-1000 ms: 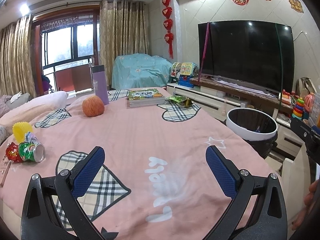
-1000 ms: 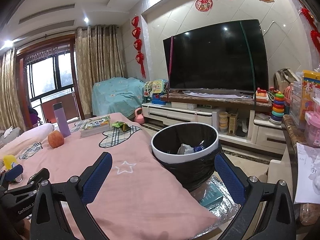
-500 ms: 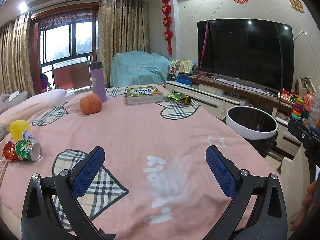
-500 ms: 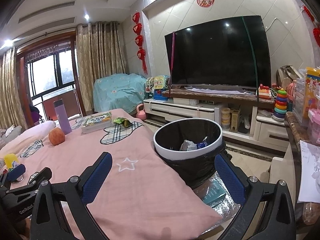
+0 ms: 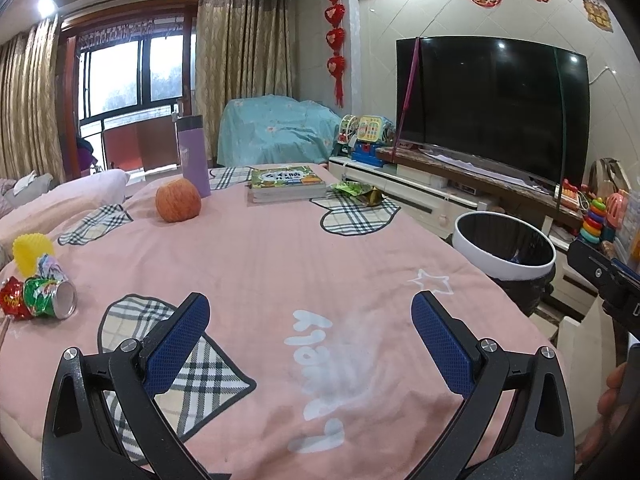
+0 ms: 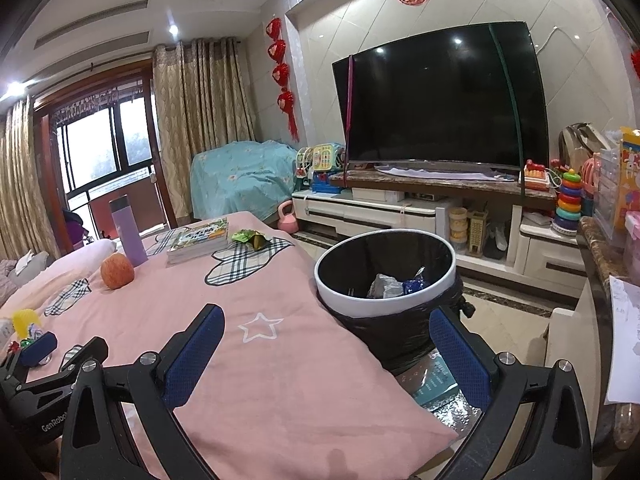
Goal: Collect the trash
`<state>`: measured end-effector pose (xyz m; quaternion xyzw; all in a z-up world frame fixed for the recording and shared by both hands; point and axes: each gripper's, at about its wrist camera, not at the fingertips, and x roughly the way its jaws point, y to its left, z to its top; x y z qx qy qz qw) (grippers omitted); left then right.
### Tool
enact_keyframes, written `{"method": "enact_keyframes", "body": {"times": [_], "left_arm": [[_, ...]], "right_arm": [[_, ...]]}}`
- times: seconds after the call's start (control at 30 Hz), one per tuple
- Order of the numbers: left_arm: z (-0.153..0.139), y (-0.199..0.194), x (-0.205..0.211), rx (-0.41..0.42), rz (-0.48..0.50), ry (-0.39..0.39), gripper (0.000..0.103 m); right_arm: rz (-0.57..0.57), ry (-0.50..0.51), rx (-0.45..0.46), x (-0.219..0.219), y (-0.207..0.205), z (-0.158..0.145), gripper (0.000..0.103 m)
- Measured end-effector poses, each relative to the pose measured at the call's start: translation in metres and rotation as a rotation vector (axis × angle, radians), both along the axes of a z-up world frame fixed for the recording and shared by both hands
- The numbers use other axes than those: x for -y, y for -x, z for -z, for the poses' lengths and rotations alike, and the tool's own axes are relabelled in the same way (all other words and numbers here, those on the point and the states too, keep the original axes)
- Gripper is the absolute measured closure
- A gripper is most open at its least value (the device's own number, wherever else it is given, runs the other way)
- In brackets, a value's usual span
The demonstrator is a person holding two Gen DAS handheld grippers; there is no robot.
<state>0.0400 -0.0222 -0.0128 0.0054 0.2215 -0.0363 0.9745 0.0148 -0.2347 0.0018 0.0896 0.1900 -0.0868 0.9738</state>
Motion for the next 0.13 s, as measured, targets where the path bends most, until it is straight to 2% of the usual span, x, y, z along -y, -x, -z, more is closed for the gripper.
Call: {"method": "enact_keyframes", "body": {"times": [0.13], "left_arm": [[0.0053, -0.0096, -0.0063, -0.034, -0.004, 0.017, 0.0]], "right_arm": [[-0.015, -0.01, -0.019, -0.0017, -0.0079, 0.0027, 0.0]]}}
